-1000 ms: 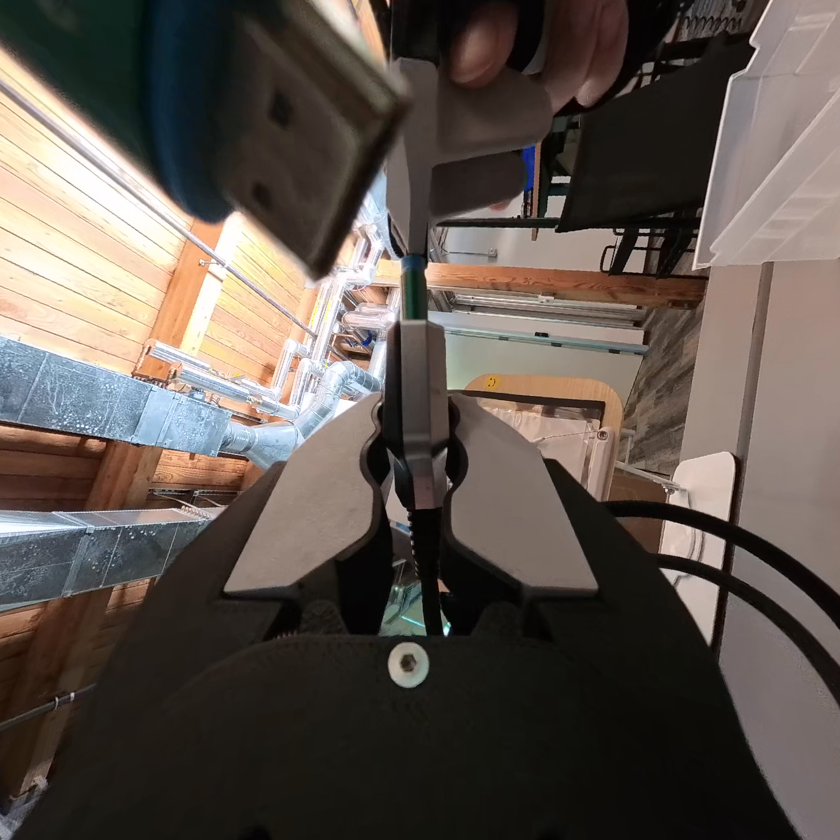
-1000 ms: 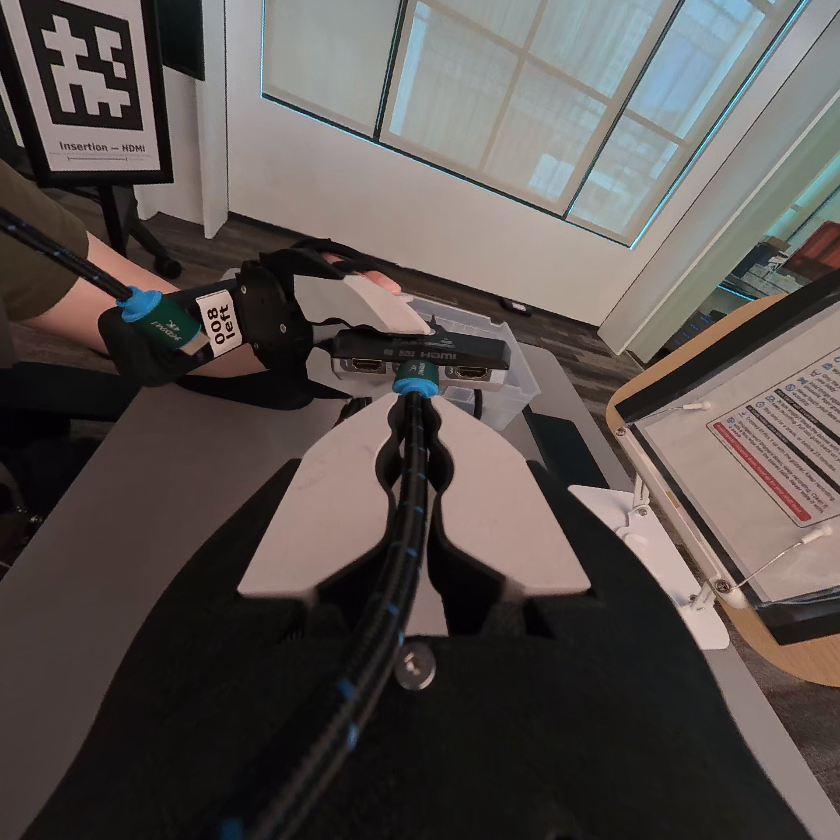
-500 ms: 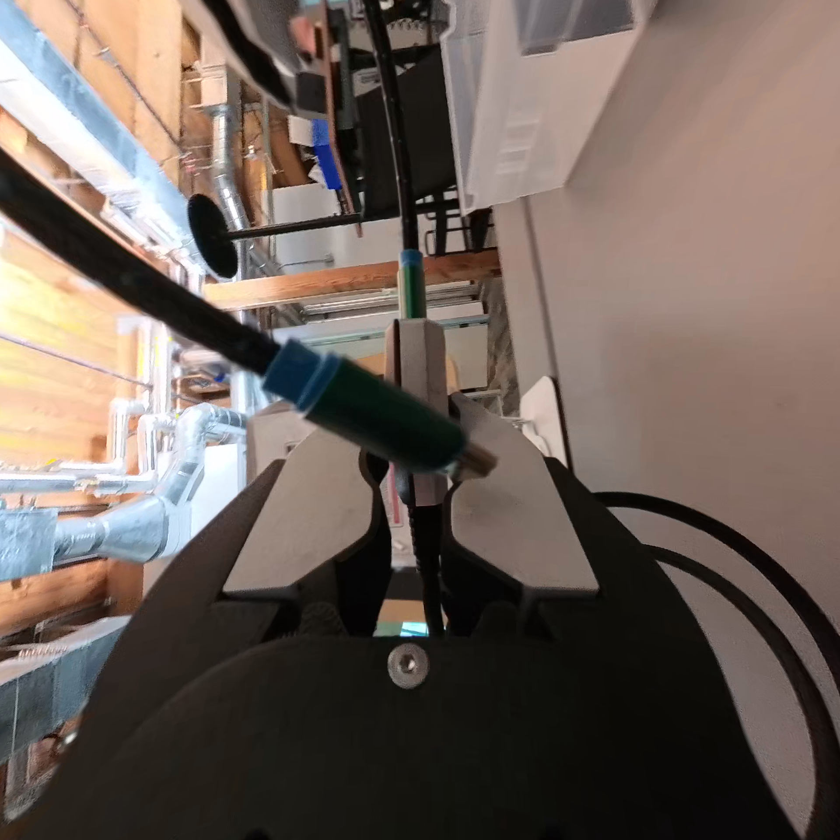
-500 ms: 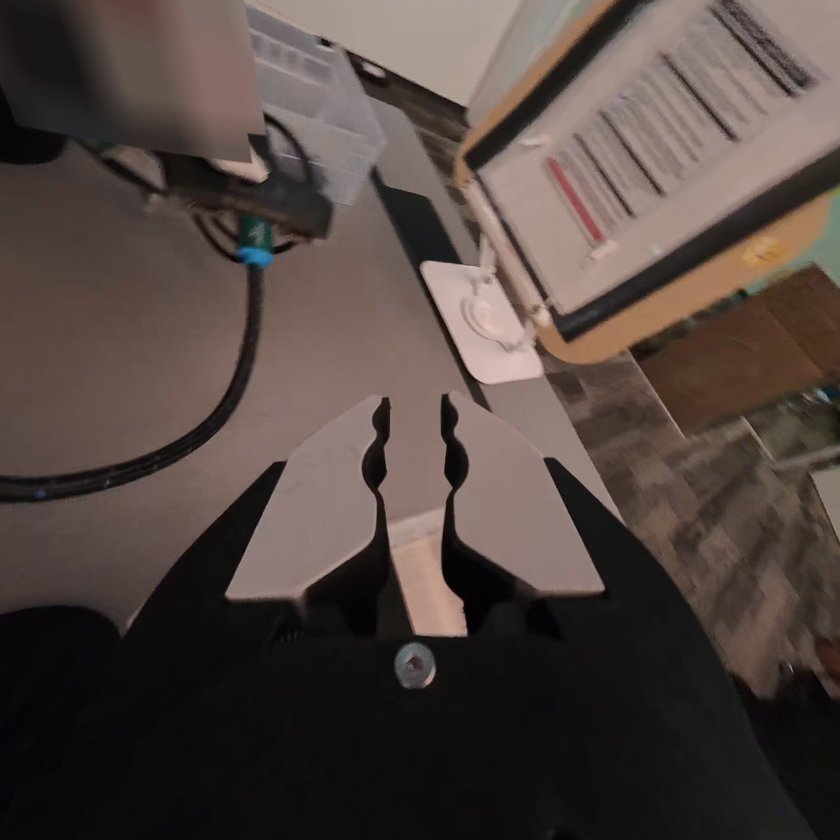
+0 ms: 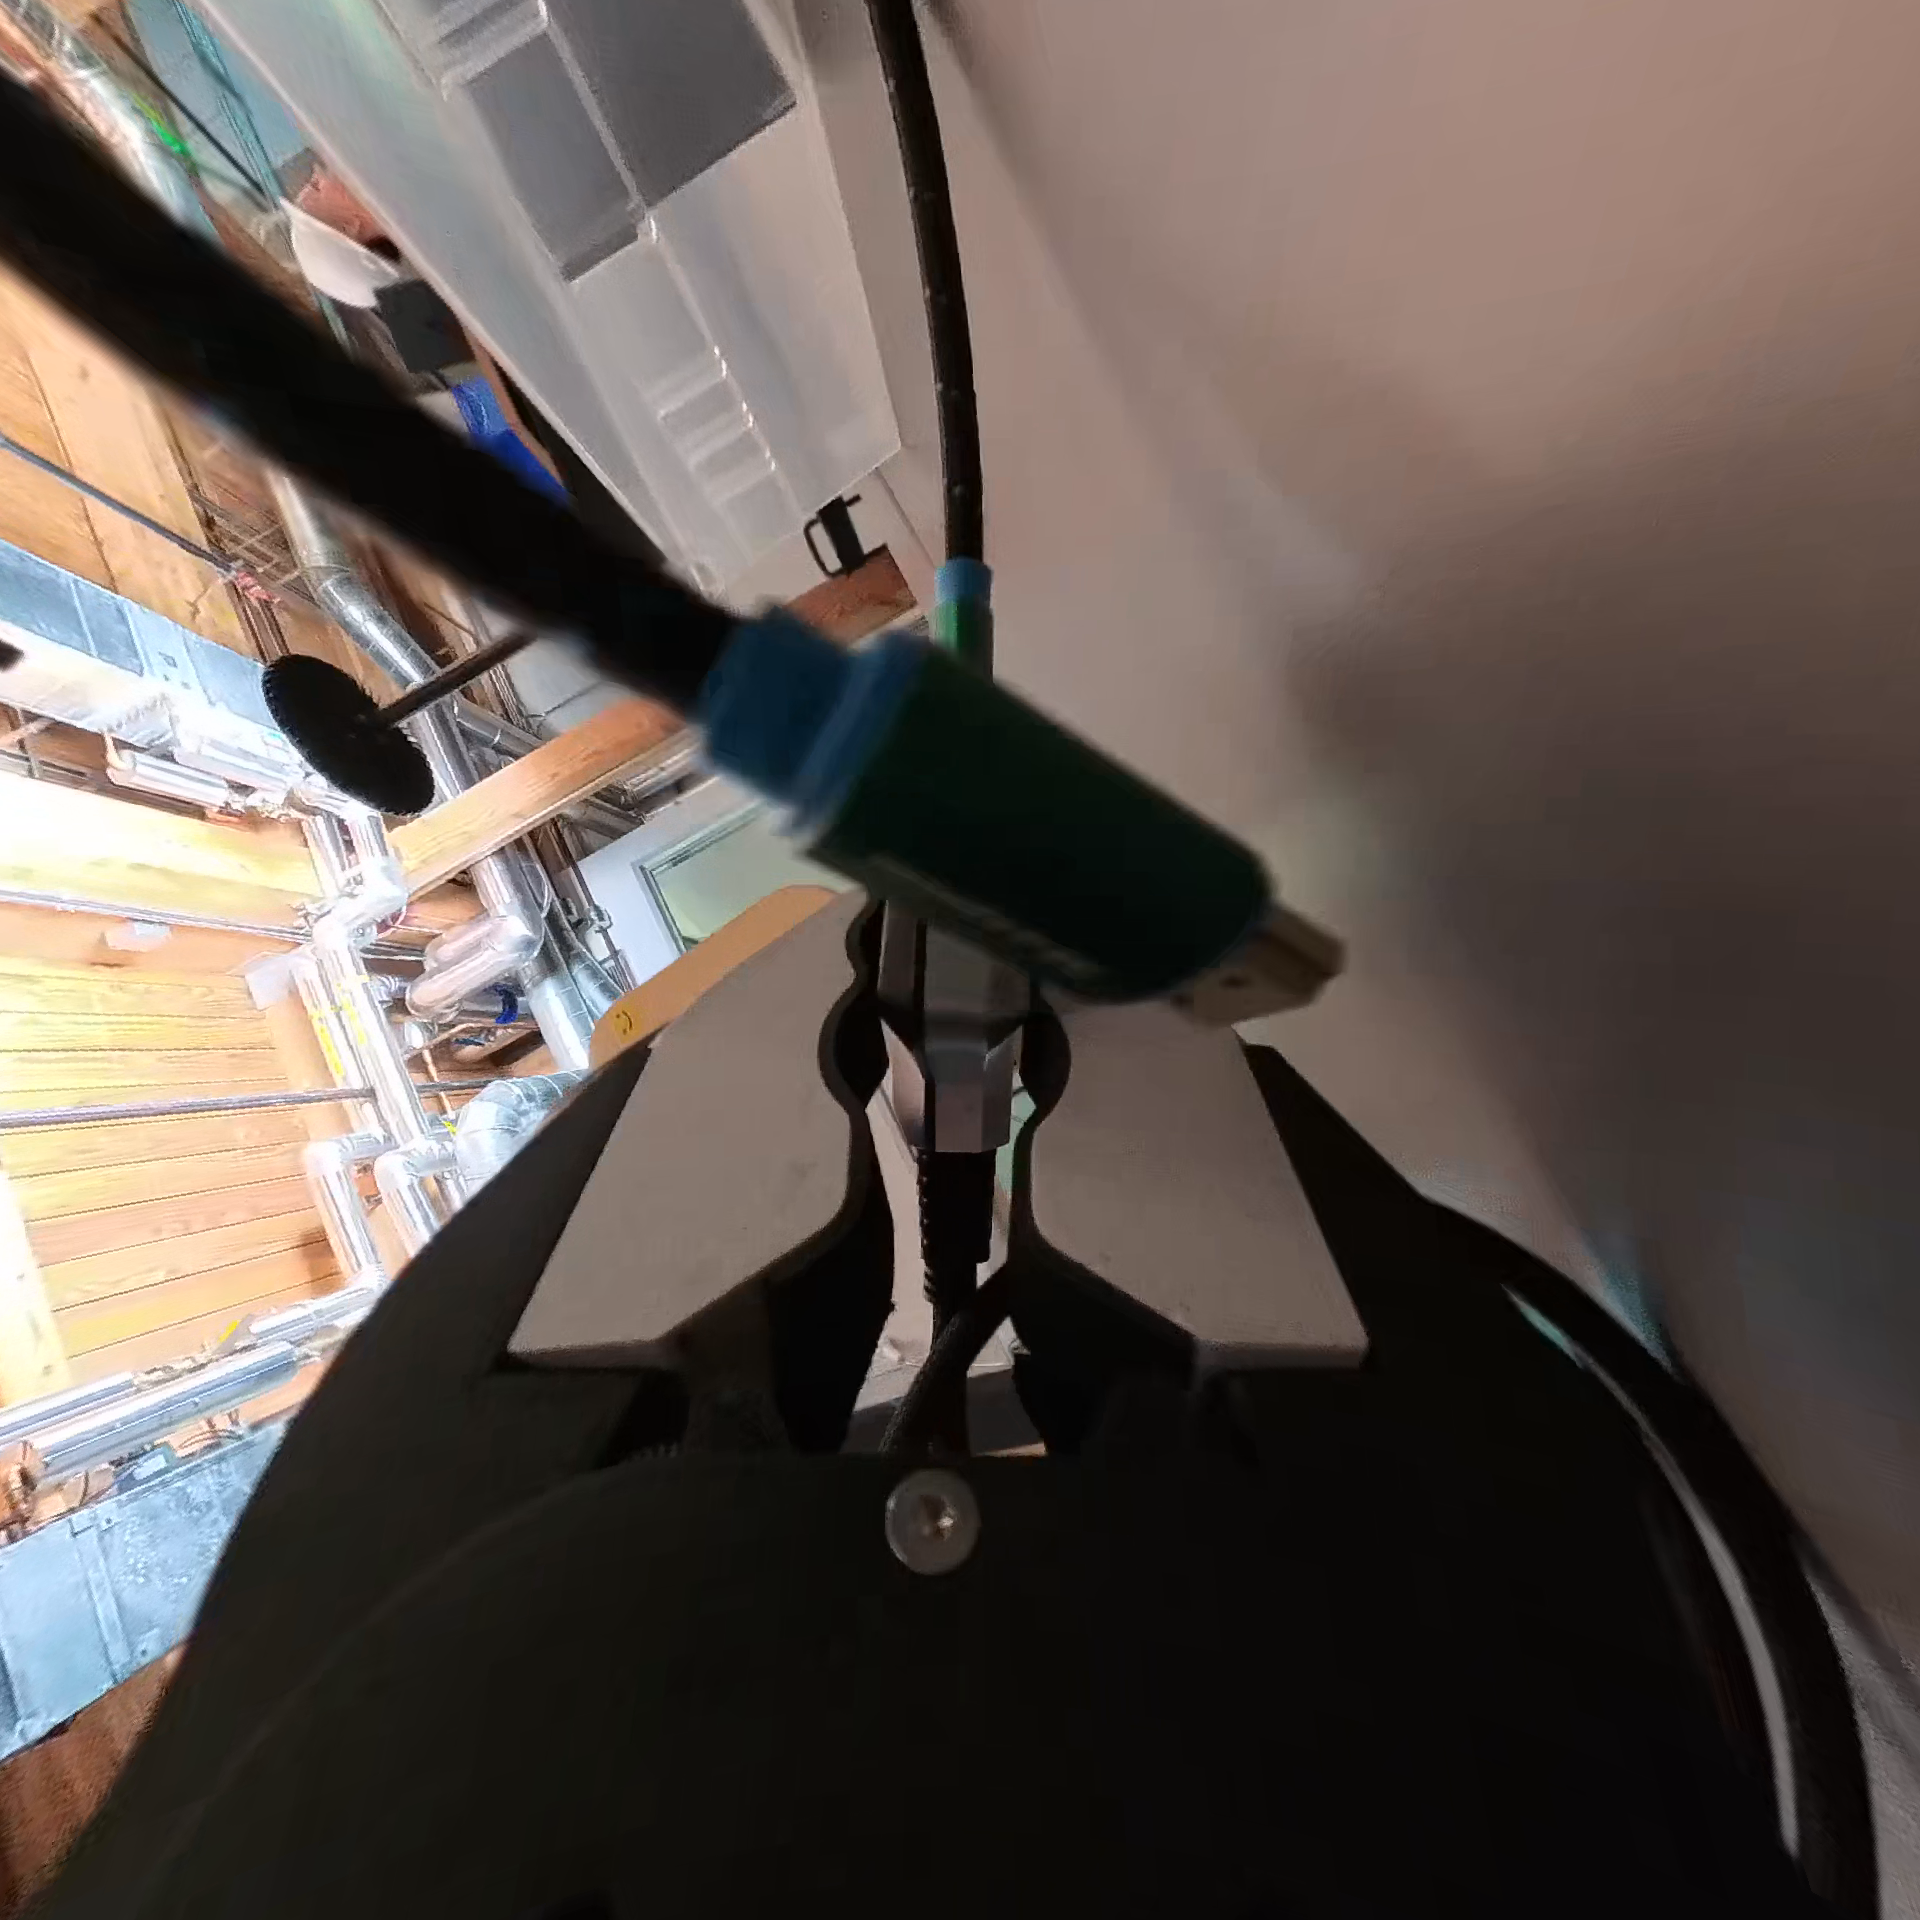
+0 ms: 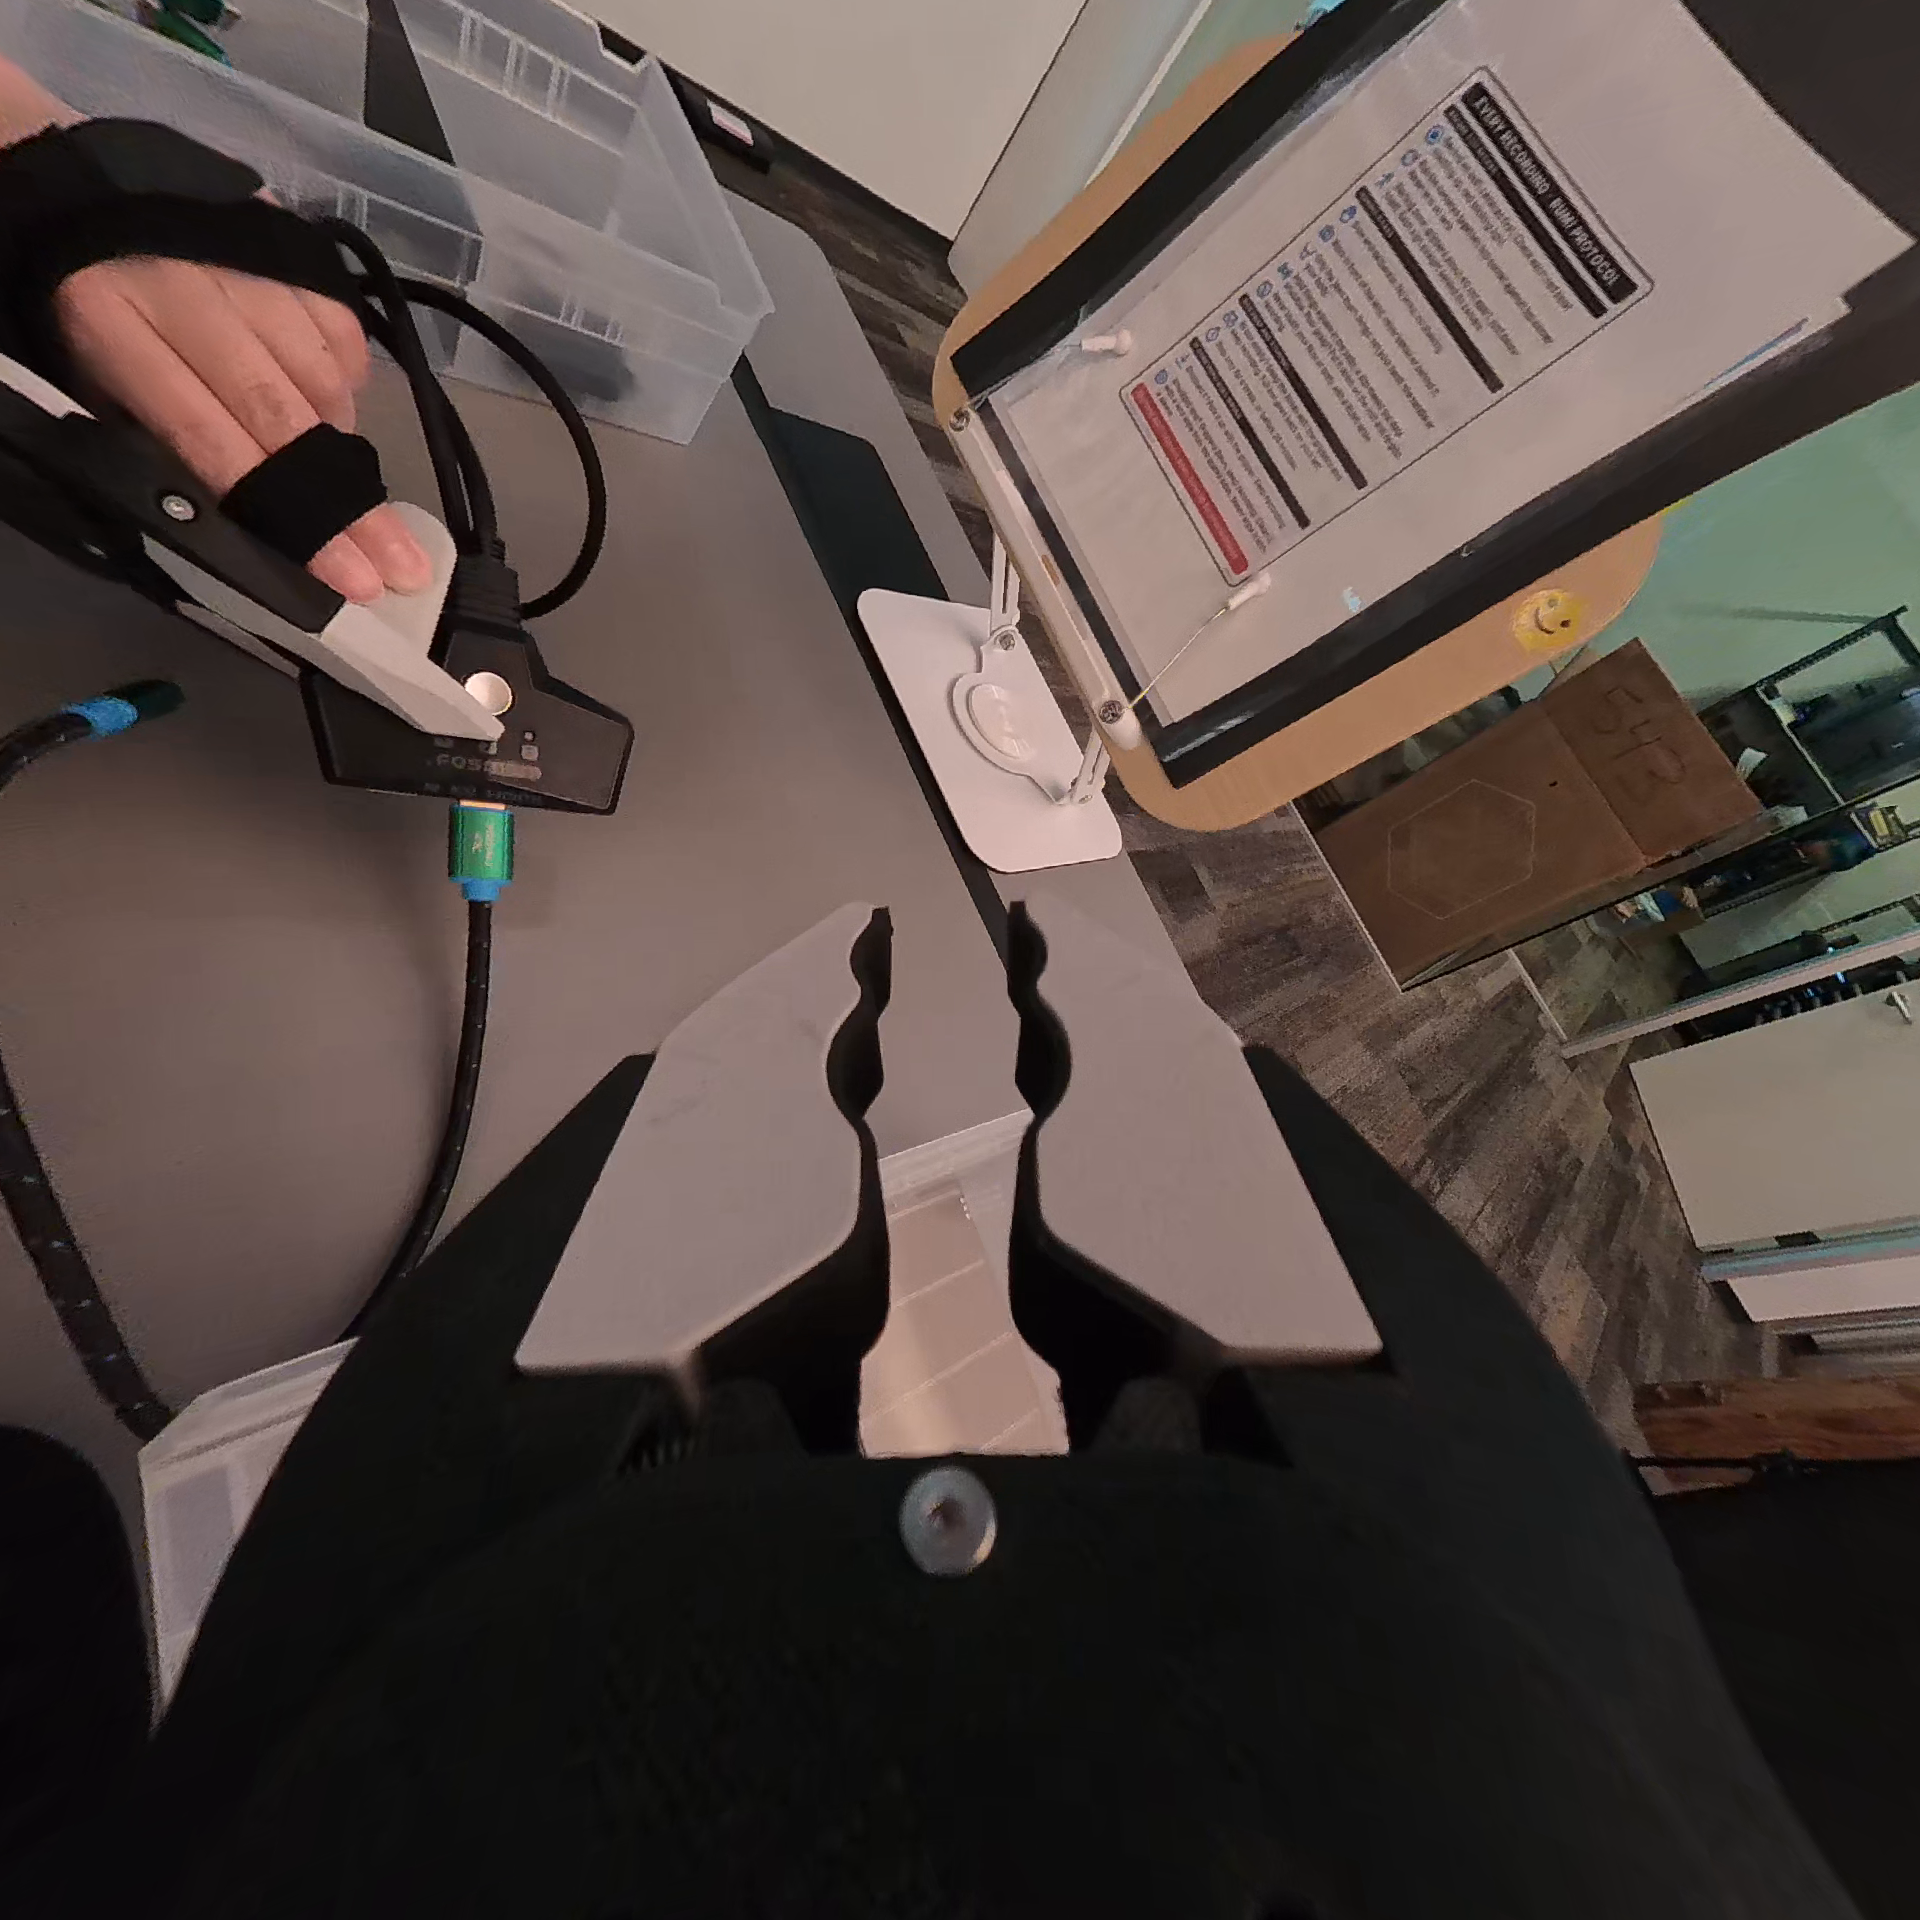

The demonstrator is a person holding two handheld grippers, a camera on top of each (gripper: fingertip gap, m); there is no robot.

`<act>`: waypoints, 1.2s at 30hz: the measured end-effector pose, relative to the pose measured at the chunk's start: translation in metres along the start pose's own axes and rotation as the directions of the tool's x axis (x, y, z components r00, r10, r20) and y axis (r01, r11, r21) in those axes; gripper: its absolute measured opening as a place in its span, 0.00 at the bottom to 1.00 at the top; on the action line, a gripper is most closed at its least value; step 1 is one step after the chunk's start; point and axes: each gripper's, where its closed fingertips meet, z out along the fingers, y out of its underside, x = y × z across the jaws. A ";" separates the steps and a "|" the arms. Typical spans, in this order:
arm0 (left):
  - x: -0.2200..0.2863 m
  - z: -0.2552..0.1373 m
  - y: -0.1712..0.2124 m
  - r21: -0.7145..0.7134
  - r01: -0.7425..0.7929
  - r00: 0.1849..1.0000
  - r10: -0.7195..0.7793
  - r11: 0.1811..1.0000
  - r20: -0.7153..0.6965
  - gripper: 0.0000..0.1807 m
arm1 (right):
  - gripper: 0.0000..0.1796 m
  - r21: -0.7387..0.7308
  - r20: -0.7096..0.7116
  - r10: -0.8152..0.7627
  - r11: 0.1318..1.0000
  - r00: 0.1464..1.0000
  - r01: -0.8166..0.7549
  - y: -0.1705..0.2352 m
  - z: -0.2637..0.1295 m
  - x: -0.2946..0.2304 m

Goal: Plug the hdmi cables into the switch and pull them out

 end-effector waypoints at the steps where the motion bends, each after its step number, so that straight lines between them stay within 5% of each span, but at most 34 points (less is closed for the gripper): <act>1: 0.001 0.001 -0.002 0.000 0.013 1.000 -0.013 1.000 -0.011 0.12 | 0.12 -0.005 0.001 -0.002 1.000 1.000 0.002 0.001 0.001 0.000; 4: 0.011 0.004 -0.006 -0.021 0.103 0.991 -0.105 0.994 -0.089 0.15 | 0.12 -0.022 0.007 -0.009 1.000 1.000 0.009 0.003 0.004 -0.002; 7: 0.025 0.002 -0.010 -0.050 0.236 0.938 -0.241 0.971 -0.251 0.32 | 0.12 -0.039 0.001 -0.015 0.999 1.000 0.015 0.005 0.005 -0.001; 18: -0.011 -0.042 0.004 -0.083 0.561 0.723 -0.536 0.824 -0.435 0.31 | 0.12 -0.054 0.009 -0.012 0.998 1.000 0.013 0.008 0.004 -0.002; 22: -0.073 -0.068 0.037 -0.017 0.835 0.504 -0.776 0.550 -0.378 0.32 | 0.12 -0.060 0.016 -0.011 0.998 1.000 0.012 0.009 0.006 -0.004; 26: -0.096 -0.116 0.156 -0.117 0.955 0.262 -0.960 0.272 -0.098 0.28 | 0.12 -0.053 0.014 -0.013 0.998 1.000 0.013 0.006 0.007 -0.003; 29: -0.038 -0.170 0.233 -0.405 0.909 0.147 -0.985 0.099 0.089 0.25 | 0.12 -0.069 0.018 -0.021 0.997 1.000 0.022 0.007 0.012 -0.005; 31: 0.017 -0.207 0.249 -0.605 0.792 -0.005 -0.992 -0.081 0.127 0.22 | 0.12 -0.088 0.026 -0.028 0.996 0.999 0.030 0.009 0.016 -0.008; 33: 0.060 -0.238 0.272 -0.724 0.648 -0.060 -0.964 -0.235 0.259 0.20 | 0.12 -0.109 0.039 -0.034 0.993 0.999 0.038 0.011 0.022 -0.011; 36: 0.085 -0.241 0.272 -0.750 0.601 -0.145 -0.961 -0.276 0.237 0.20 | 0.12 -0.137 0.059 -0.045 0.989 0.997 0.053 0.014 0.029 -0.016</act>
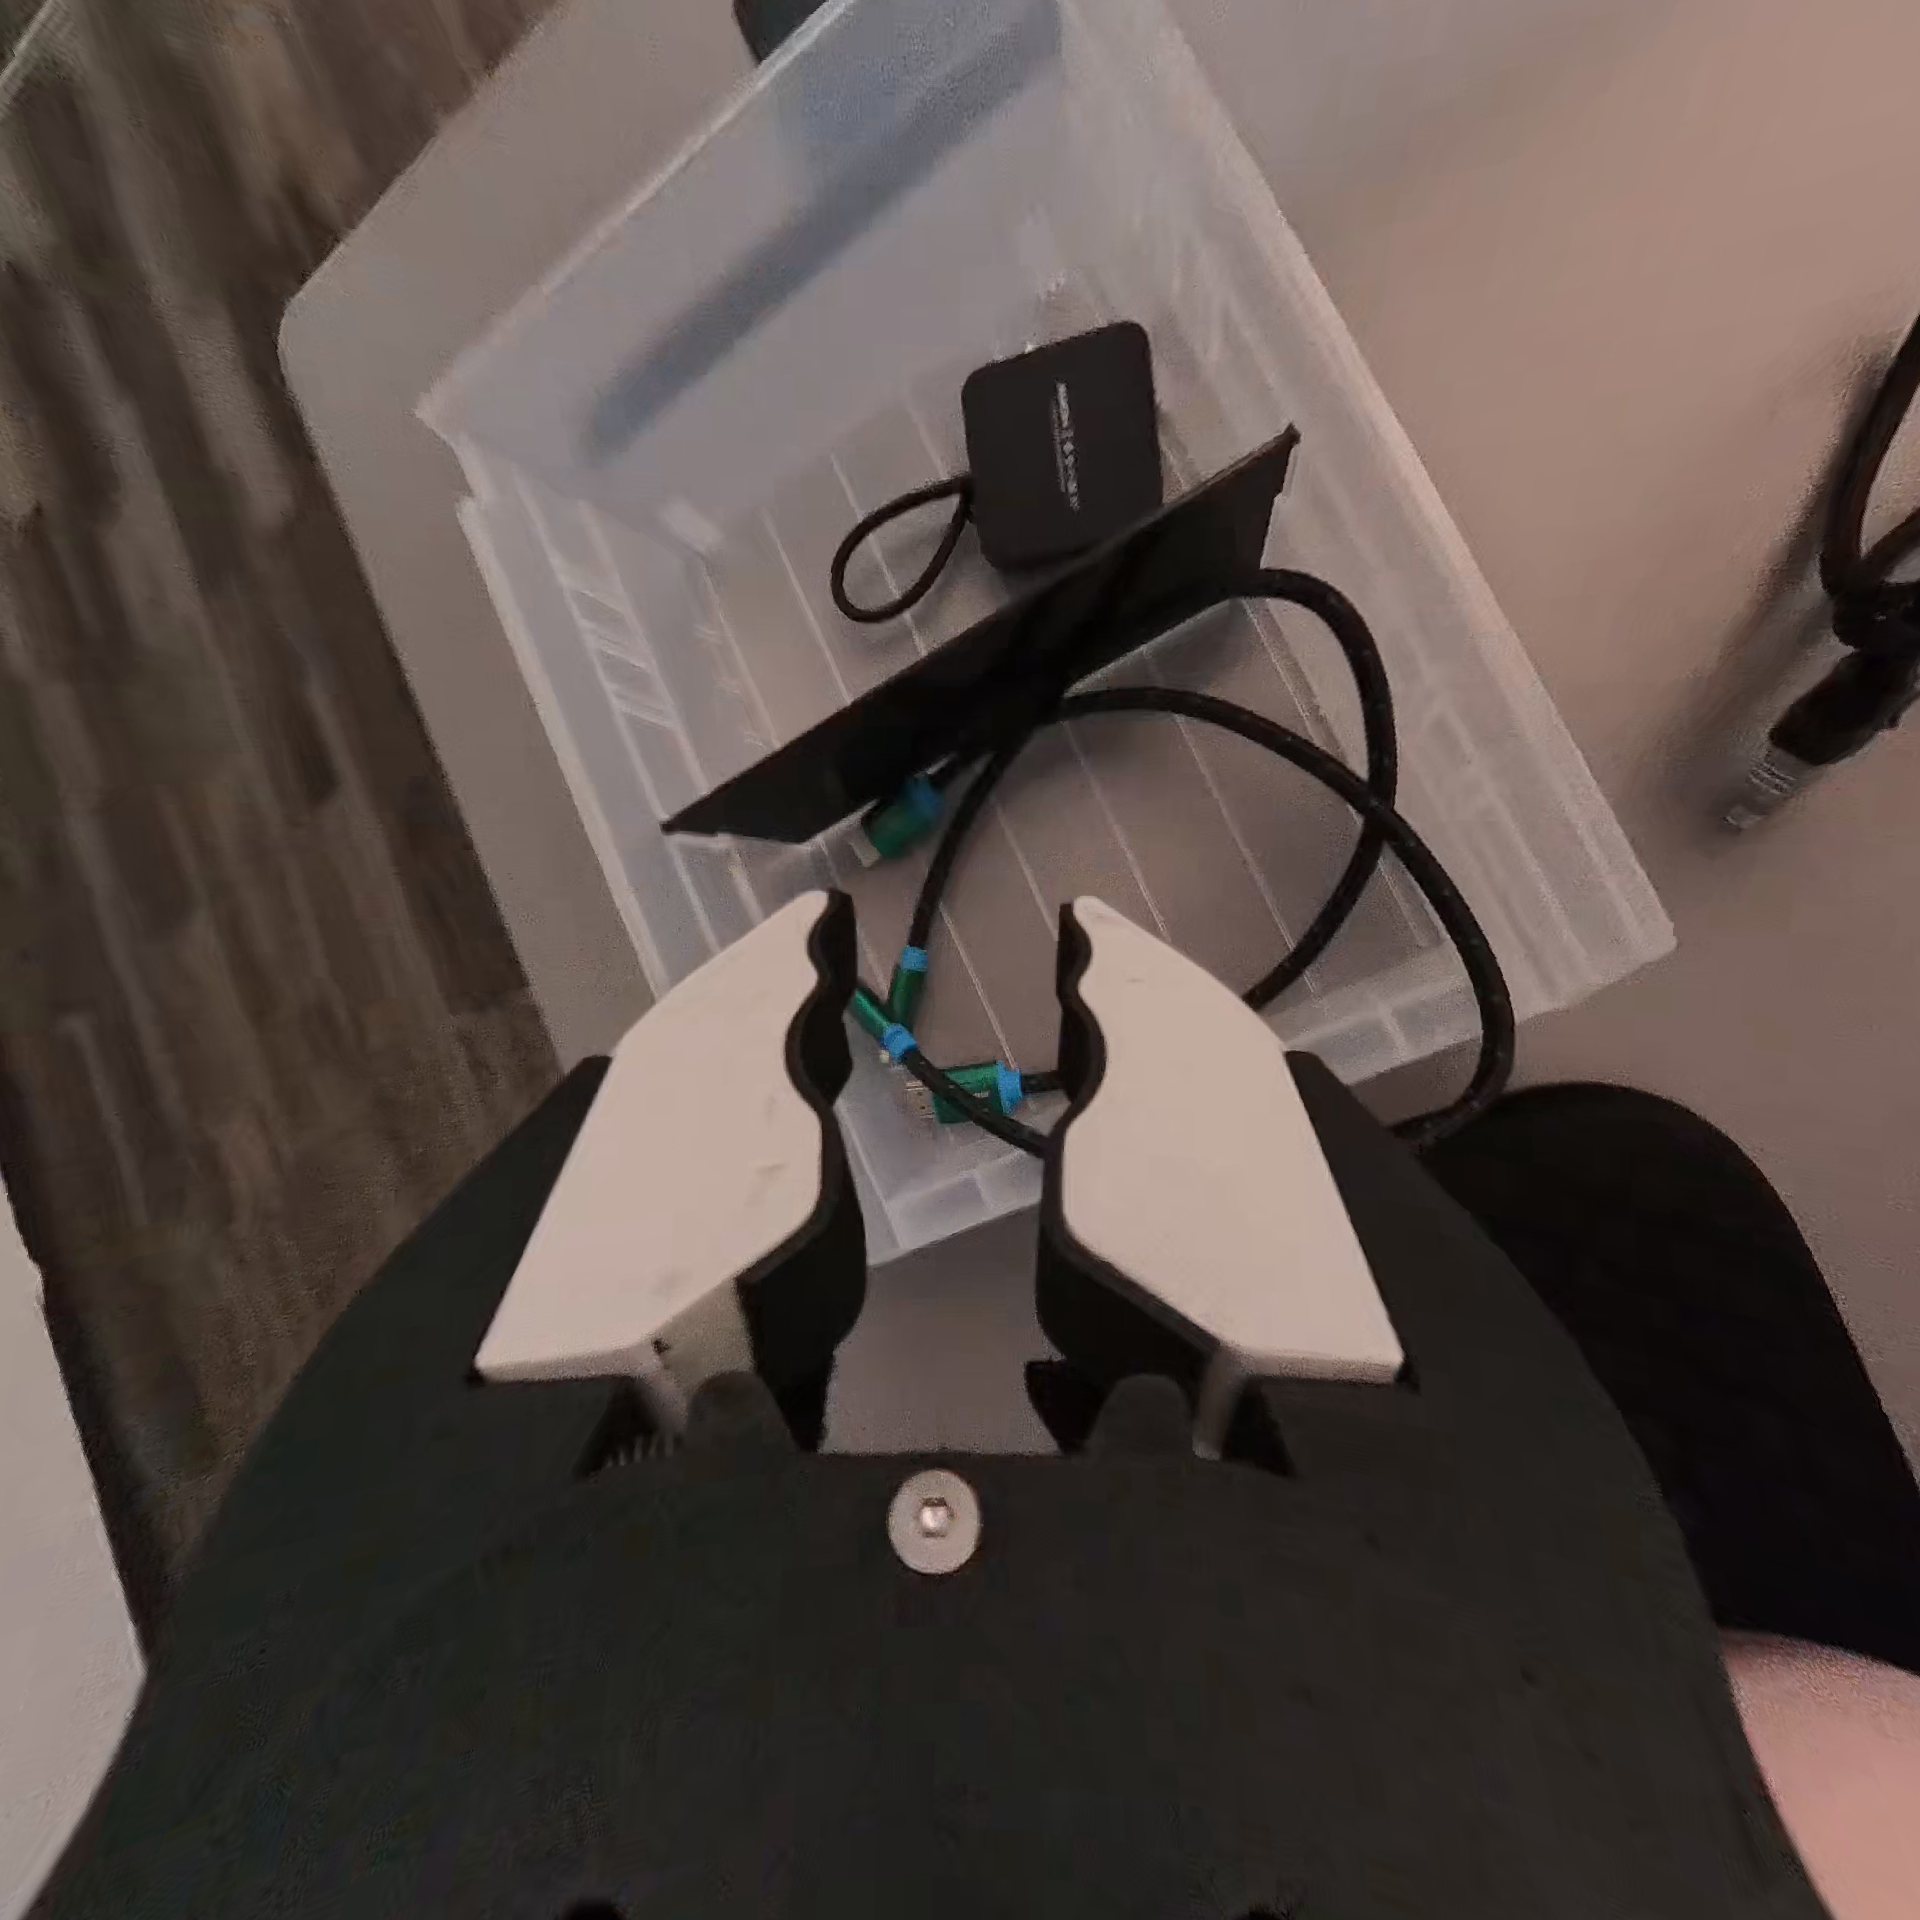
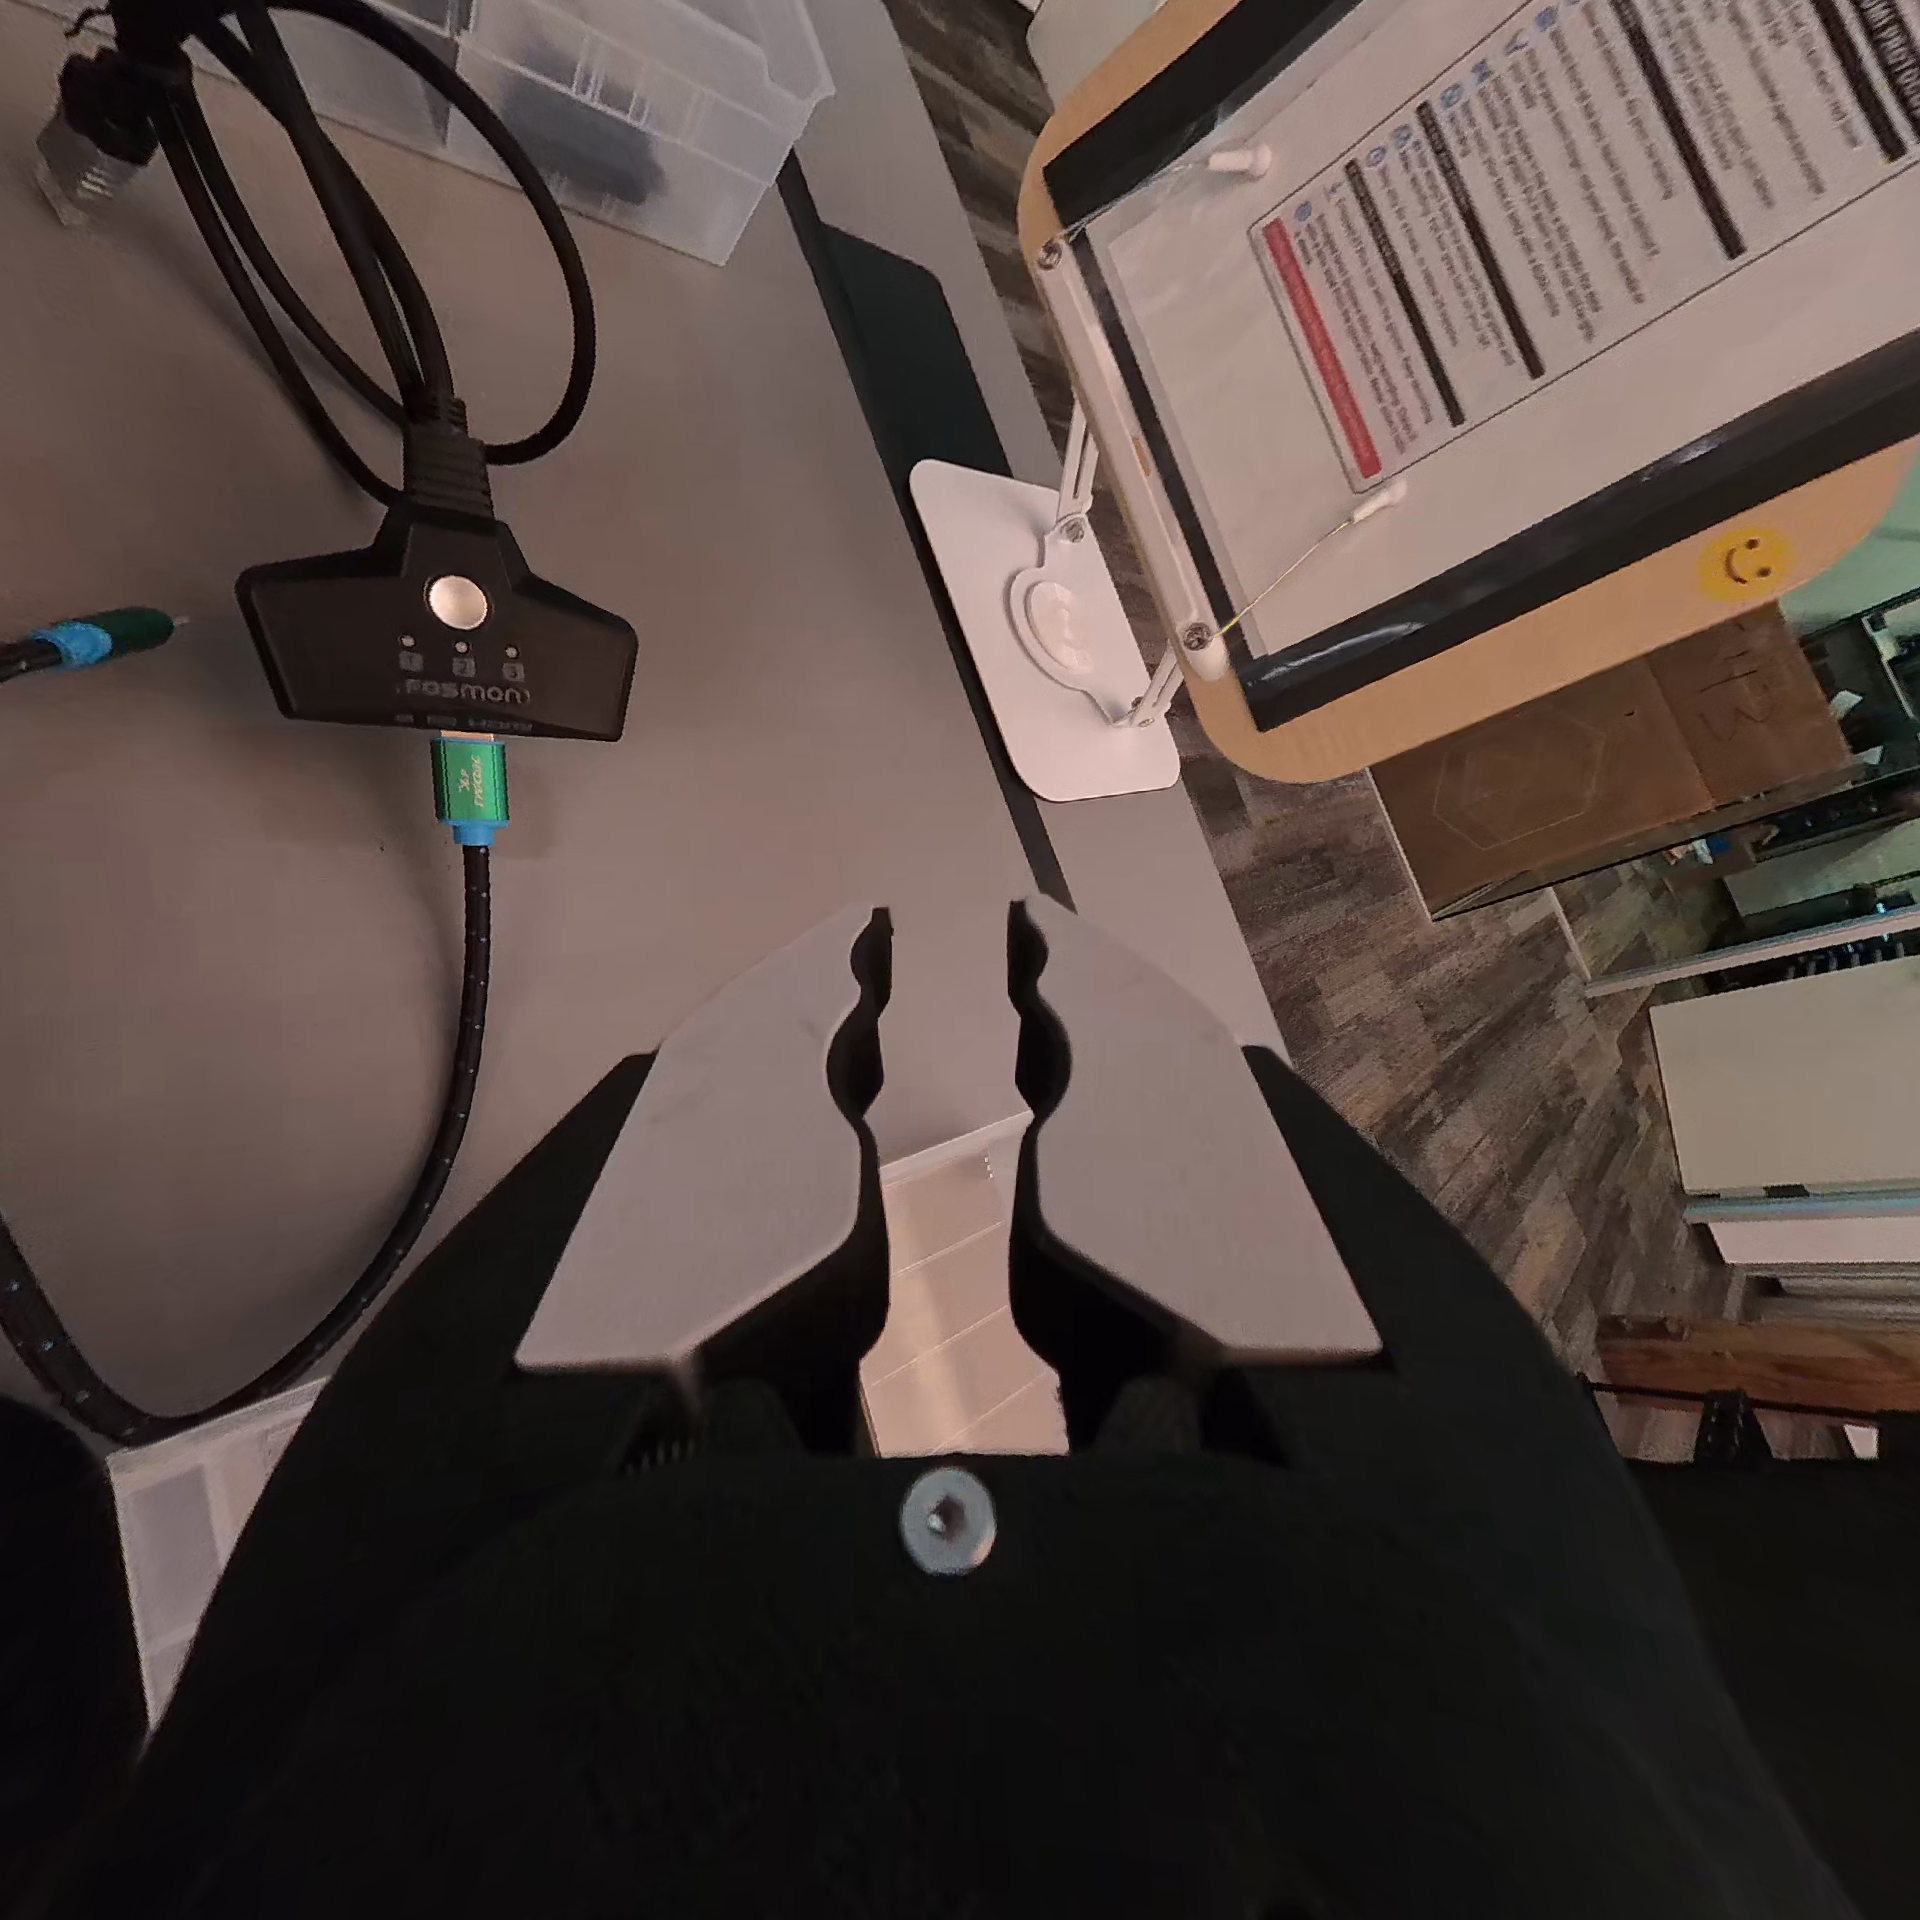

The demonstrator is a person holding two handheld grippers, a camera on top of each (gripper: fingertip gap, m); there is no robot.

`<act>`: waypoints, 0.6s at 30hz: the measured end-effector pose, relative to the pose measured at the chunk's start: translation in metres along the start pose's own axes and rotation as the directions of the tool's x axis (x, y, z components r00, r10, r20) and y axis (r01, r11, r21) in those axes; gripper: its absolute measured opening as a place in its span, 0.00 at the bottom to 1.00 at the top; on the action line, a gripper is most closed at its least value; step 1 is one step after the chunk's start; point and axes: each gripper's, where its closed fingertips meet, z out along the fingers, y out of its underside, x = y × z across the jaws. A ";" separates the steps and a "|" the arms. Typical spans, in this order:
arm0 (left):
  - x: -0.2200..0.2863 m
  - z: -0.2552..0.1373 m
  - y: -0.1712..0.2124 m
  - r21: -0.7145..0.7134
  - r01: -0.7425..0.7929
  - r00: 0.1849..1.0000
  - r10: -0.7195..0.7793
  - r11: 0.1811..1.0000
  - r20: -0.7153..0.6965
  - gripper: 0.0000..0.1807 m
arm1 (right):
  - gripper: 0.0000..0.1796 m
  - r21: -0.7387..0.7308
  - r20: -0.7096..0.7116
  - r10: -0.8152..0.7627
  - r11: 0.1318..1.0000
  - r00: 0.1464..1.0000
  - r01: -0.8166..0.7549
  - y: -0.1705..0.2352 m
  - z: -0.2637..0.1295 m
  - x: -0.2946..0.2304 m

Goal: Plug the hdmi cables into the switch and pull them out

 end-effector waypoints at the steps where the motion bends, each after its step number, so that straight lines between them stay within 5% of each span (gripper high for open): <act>1: 0.002 0.005 -0.004 0.023 -0.025 1.000 0.026 0.999 -0.009 0.19 | 0.12 -0.007 0.004 -0.004 1.000 1.000 0.004 0.000 0.002 -0.001; 6: 0.050 0.033 0.010 -0.098 -0.135 0.954 0.103 0.986 -0.281 0.21 | 0.12 -0.023 0.015 -0.008 1.000 1.000 0.008 0.001 0.006 -0.005; 10: 0.092 0.004 0.022 -0.054 -0.194 0.845 0.139 0.980 -0.517 0.23 | 0.12 -0.027 0.030 -0.002 1.000 1.000 0.003 0.003 0.008 -0.007; 13: 0.104 -0.016 0.028 0.016 -0.252 0.812 0.220 0.968 -0.541 0.29 | 0.12 -0.030 0.040 0.006 1.000 0.999 -0.005 0.005 0.009 -0.007; 18: 0.099 -0.001 0.053 -0.184 -0.297 0.863 0.180 0.937 -0.472 0.40 | 0.12 -0.032 0.057 0.002 0.999 0.998 -0.001 0.004 0.012 -0.011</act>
